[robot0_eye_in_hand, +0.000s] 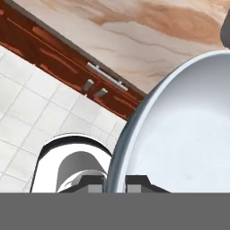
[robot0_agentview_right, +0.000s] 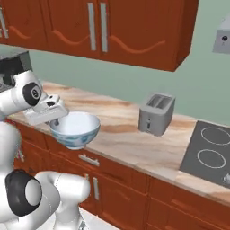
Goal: Pick the cup and bowl from the counter and place them on the counter next to the sink.
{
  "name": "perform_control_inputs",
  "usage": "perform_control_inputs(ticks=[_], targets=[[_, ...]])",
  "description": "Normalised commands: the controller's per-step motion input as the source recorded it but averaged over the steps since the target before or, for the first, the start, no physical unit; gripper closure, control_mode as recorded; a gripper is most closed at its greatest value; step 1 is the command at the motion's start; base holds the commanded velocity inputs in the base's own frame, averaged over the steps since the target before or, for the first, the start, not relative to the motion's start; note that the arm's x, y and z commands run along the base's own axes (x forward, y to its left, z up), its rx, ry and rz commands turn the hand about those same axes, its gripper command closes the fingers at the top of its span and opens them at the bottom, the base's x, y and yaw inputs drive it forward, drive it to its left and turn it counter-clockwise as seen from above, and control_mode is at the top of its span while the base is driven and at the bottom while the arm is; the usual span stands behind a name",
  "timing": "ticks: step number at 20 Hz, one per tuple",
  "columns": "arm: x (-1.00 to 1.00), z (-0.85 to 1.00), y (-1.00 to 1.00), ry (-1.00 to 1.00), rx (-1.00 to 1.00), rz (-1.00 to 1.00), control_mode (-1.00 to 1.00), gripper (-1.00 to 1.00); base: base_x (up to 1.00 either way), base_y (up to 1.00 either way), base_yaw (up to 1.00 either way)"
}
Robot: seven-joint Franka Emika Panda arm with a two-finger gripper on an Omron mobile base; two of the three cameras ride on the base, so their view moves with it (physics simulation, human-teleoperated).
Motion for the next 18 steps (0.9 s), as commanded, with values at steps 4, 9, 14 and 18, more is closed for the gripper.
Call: perform_control_inputs(ticks=[4,9,14,18], targets=[[0.0,0.0,0.0,0.0,0.0,0.0,1.0,1.0,0.03,0.0,1.0],[0.0,0.0,0.0,0.0,0.0,0.0,1.0,1.0,0.13,0.1,0.99],[0.0,0.0,0.0,0.0,0.0,0.0,1.0,1.0,0.1,0.11,0.99],[0.0,0.0,0.0,0.0,0.0,0.0,1.0,1.0,0.0,0.11,1.0]])
